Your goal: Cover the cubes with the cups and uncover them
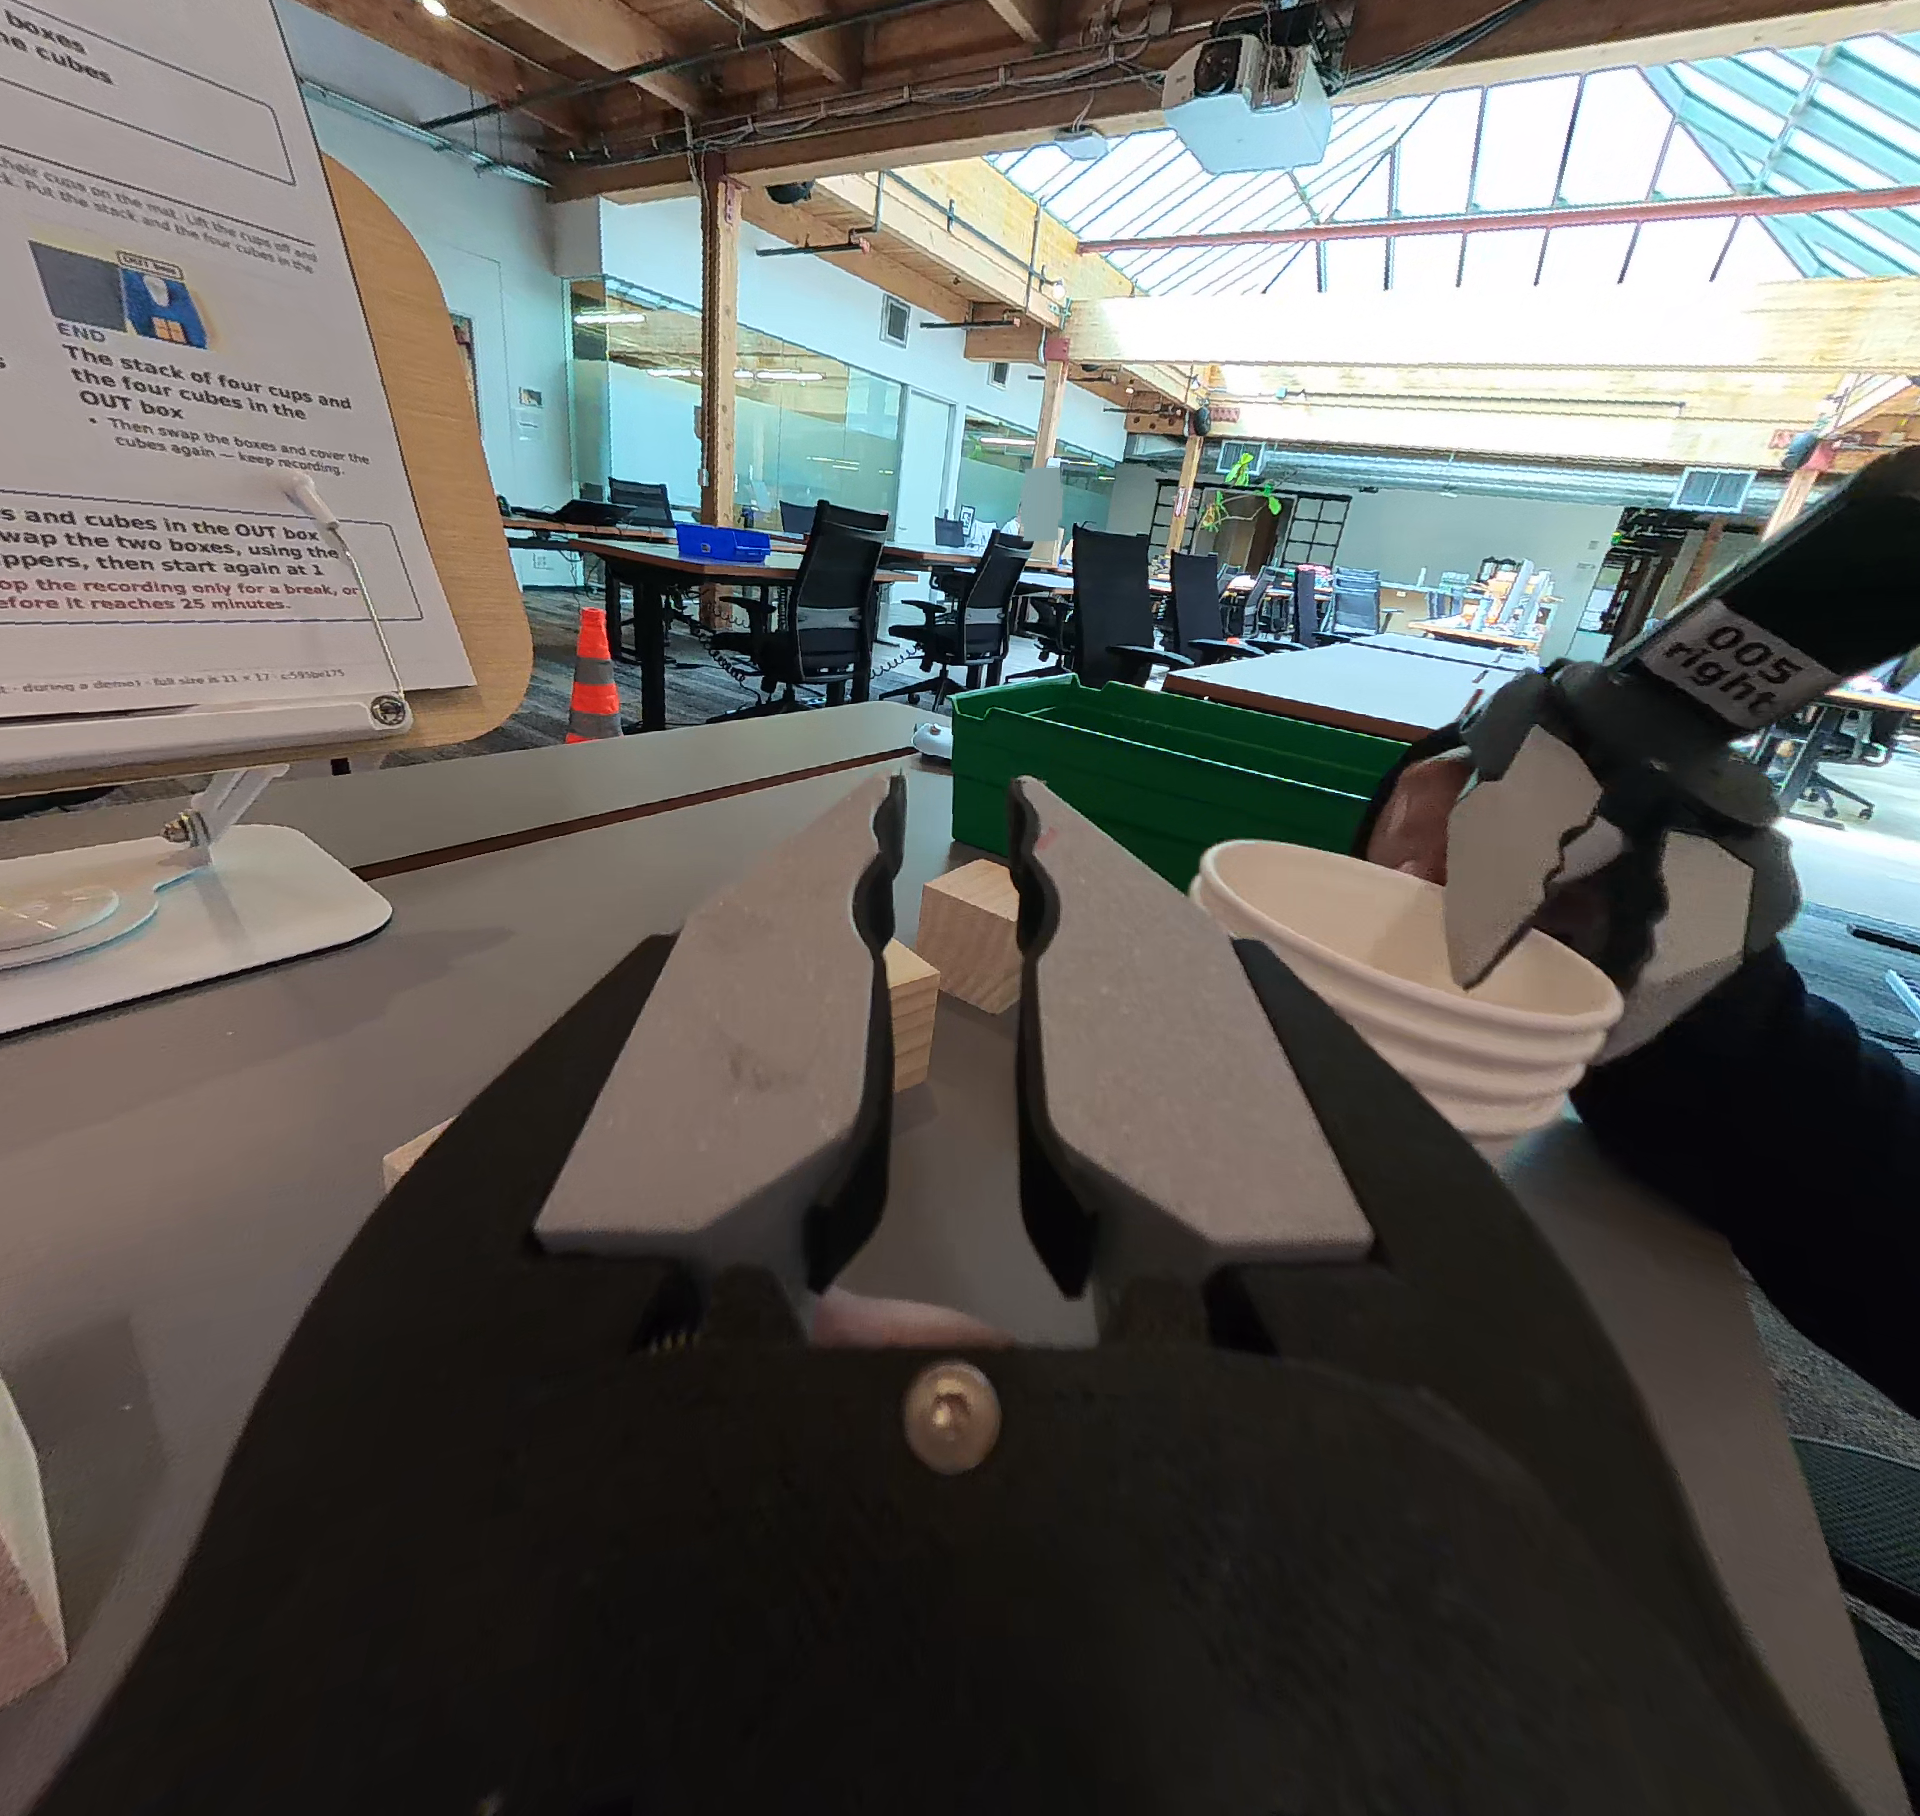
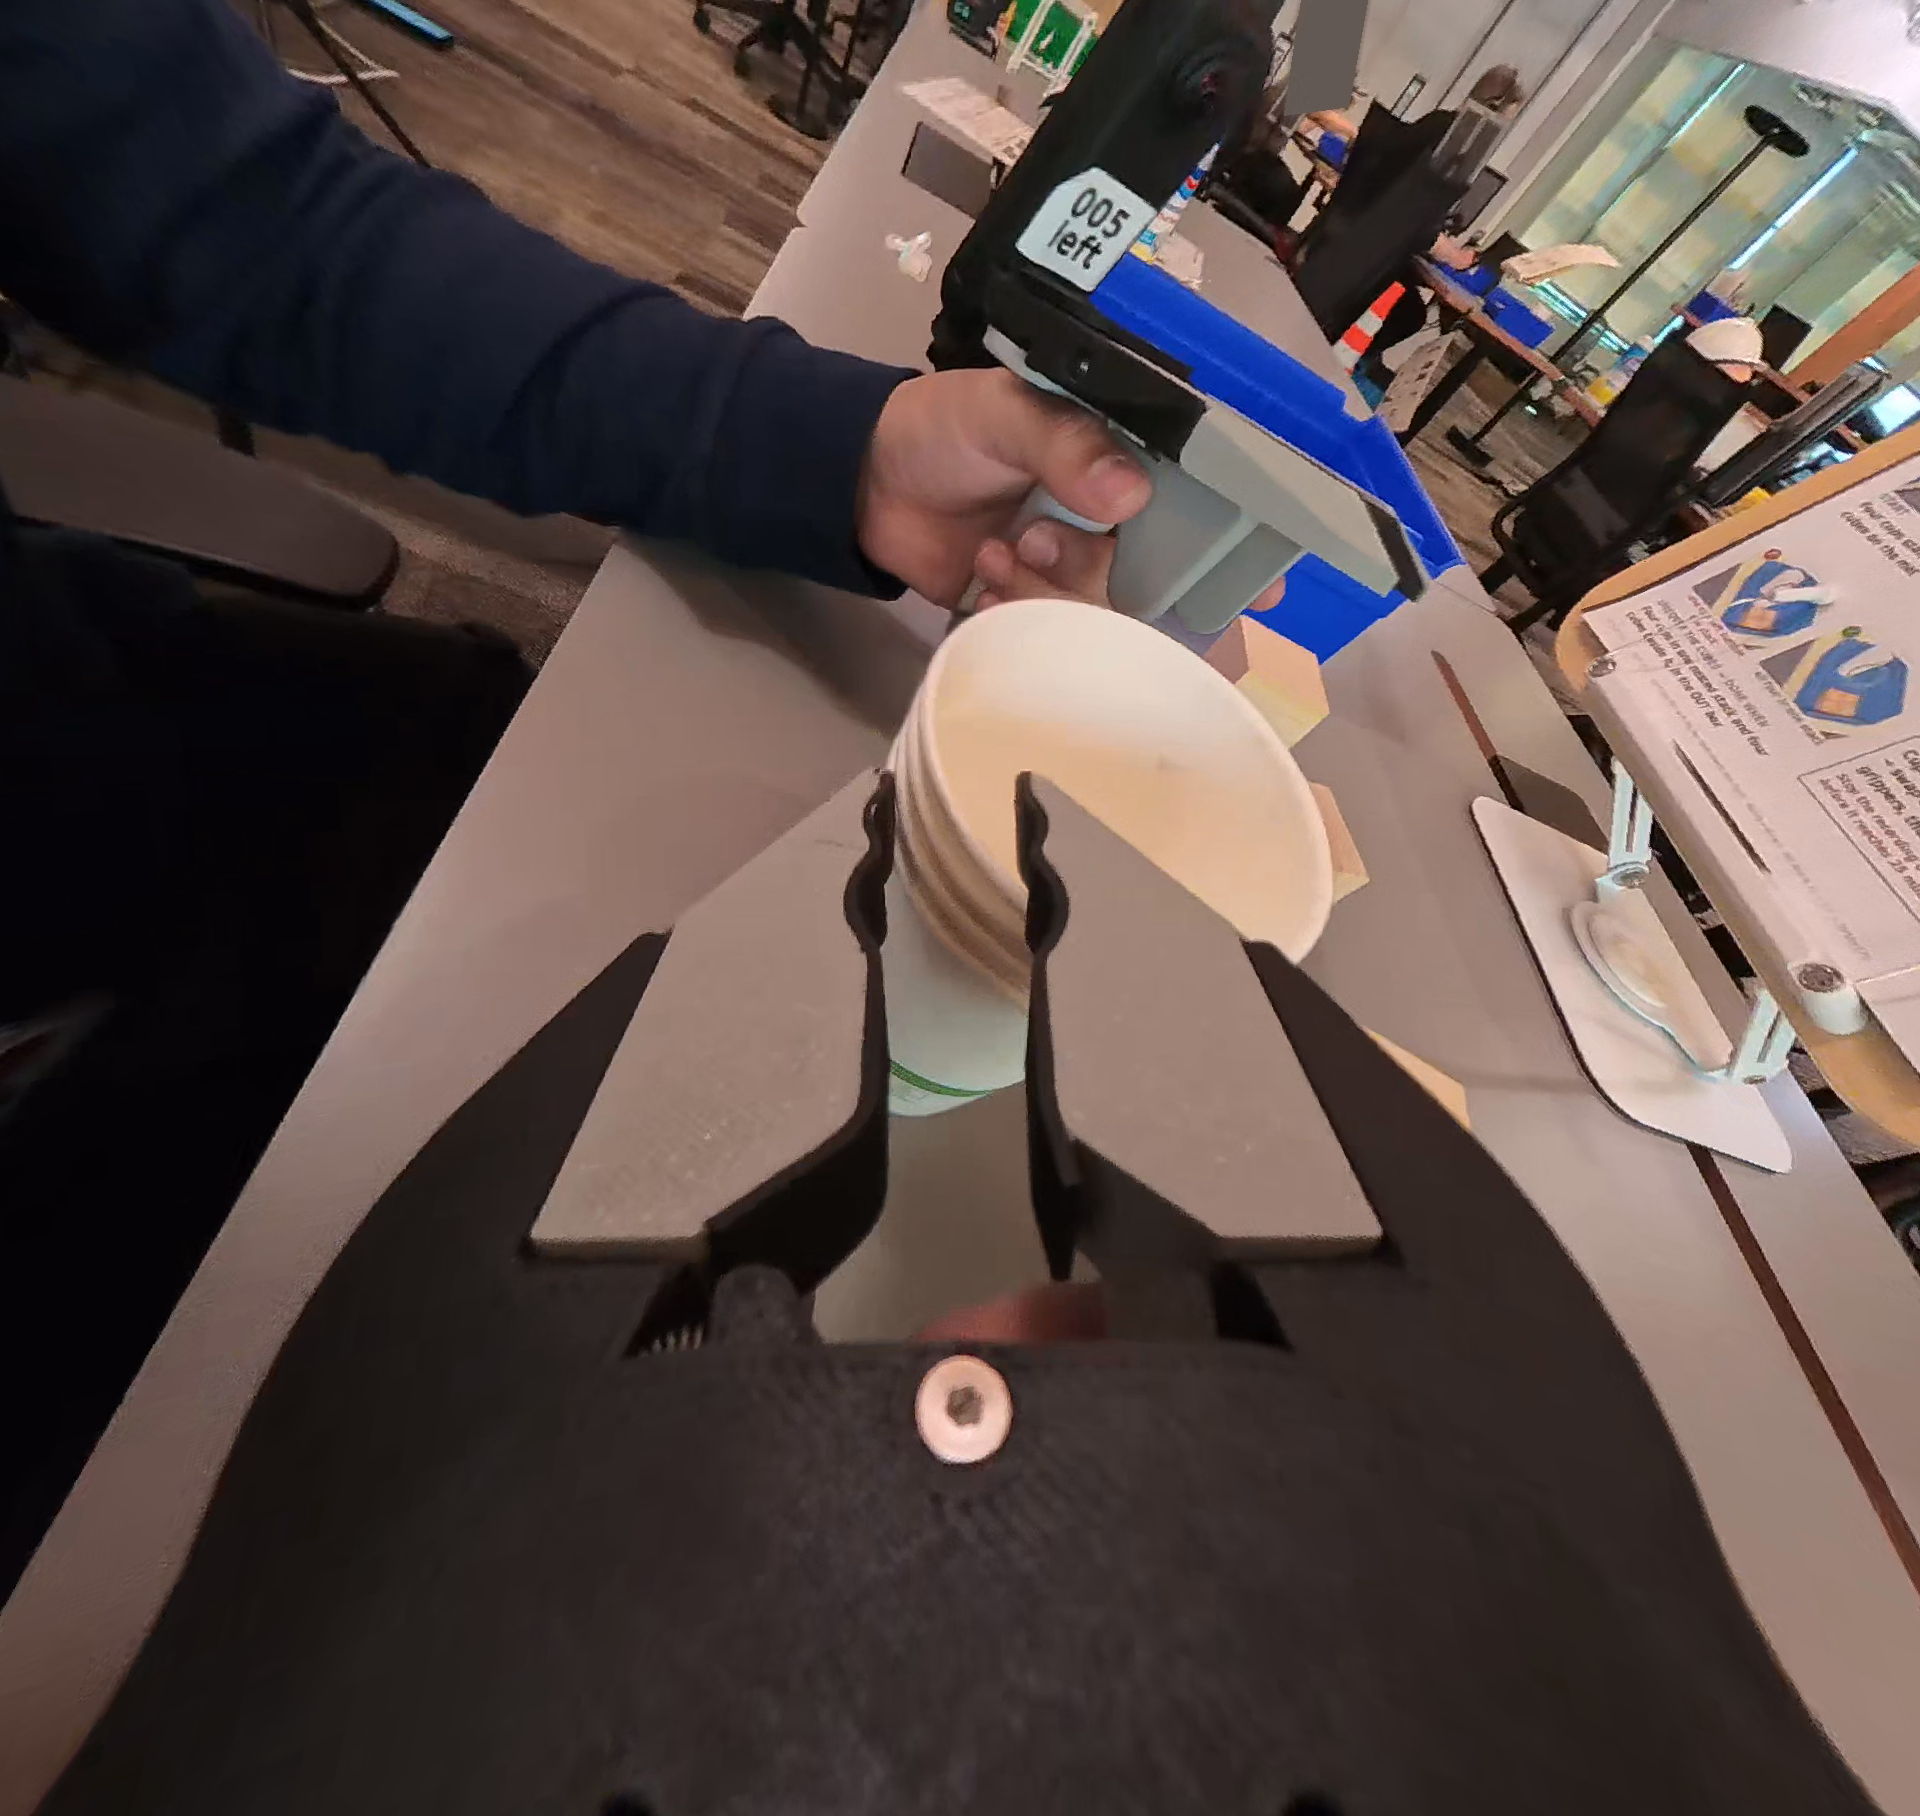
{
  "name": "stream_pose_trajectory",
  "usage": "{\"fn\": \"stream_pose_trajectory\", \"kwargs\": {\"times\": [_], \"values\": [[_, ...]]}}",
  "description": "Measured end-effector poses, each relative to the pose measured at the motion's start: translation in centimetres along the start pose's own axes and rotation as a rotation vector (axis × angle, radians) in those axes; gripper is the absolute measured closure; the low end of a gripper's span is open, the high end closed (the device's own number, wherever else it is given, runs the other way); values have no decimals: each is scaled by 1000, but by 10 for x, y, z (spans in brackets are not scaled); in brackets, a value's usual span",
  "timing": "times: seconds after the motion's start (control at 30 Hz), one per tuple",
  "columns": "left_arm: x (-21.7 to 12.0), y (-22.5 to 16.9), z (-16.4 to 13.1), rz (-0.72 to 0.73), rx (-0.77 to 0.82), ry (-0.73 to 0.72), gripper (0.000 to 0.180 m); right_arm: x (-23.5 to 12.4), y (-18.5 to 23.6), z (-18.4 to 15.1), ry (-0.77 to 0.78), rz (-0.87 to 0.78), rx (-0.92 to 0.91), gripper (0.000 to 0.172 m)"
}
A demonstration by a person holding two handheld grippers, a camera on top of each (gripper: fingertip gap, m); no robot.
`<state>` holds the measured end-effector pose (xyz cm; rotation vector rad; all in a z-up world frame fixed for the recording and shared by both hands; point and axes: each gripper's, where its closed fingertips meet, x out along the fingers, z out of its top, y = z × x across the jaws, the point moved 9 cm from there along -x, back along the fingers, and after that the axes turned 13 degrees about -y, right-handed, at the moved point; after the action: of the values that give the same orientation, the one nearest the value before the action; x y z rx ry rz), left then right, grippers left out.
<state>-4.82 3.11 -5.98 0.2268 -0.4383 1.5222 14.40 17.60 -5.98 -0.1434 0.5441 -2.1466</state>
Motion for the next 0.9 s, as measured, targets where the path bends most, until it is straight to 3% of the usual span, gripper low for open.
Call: {"fn": "stream_pose_trajectory", "kwargs": {"times": [0.37, 0.5, 0.67, 0.83, 0.9], "values": [[0, 1, -2, 3, -6, 24, 164, -10, -1, -2, 14, -11, 32, 152], [2, 8, -20, 47, -26, 209, 163, -8, -2, -3, 13, -29, 13, 152], [5, -6, -33, -98, -70, 335, 161, -5, -2, -2, 11, -39, 9, 151], [0, -18, -43, -225, -114, 483, 144, -5, -4, -2, 5, -47, 23, 141], [-3, -14, -44, -226, -123, 535, 126, -6, -4, -2, -4, -52, 30, 140]]}}
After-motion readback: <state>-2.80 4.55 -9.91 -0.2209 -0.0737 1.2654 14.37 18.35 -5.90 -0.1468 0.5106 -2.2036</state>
